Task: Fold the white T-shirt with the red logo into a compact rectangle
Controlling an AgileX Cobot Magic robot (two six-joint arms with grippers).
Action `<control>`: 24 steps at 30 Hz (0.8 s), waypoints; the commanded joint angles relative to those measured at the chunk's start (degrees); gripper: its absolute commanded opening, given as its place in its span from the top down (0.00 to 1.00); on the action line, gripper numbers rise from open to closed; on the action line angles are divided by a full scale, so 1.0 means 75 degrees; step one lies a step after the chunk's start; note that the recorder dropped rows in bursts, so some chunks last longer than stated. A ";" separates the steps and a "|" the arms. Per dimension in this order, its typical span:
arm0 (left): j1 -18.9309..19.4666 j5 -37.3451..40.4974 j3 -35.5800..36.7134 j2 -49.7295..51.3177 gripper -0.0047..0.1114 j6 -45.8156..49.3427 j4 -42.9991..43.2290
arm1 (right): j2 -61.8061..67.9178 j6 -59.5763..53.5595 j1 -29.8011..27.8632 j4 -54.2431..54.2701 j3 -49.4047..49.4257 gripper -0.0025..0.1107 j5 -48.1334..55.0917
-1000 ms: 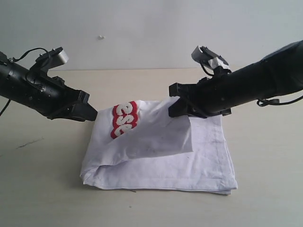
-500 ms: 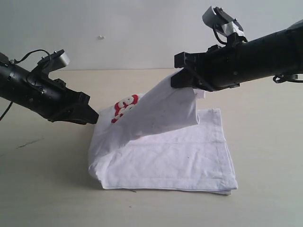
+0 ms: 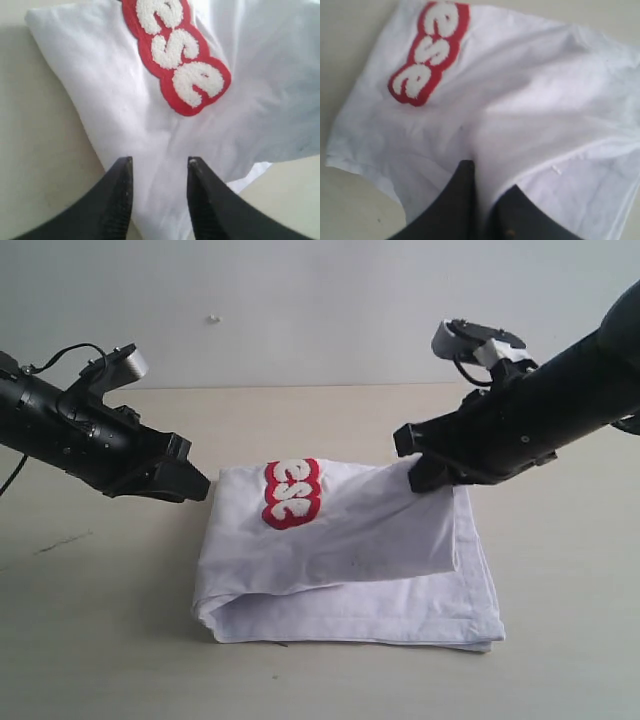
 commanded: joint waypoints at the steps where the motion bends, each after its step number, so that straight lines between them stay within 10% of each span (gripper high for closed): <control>1: 0.0007 0.0043 0.0024 0.0020 0.64 0.0016 -0.0105 | 0.0499 0.0414 -0.0021 -0.0477 0.0001 0.89 0.0166; 10: 0.0007 0.0106 0.0024 0.0020 0.64 0.0016 -0.0104 | 0.1362 0.1820 -0.0021 -0.1954 0.0001 0.55 0.0080; 19: 0.0007 0.0107 0.0024 0.0020 0.64 0.0031 -0.0164 | 0.0352 0.5395 -0.0021 -0.5513 0.0001 0.55 -0.0132; 24: 0.0007 0.0076 0.0024 0.0020 0.64 0.0031 -0.0164 | -0.0386 0.3351 -0.0021 -0.2832 0.0001 0.76 -0.1257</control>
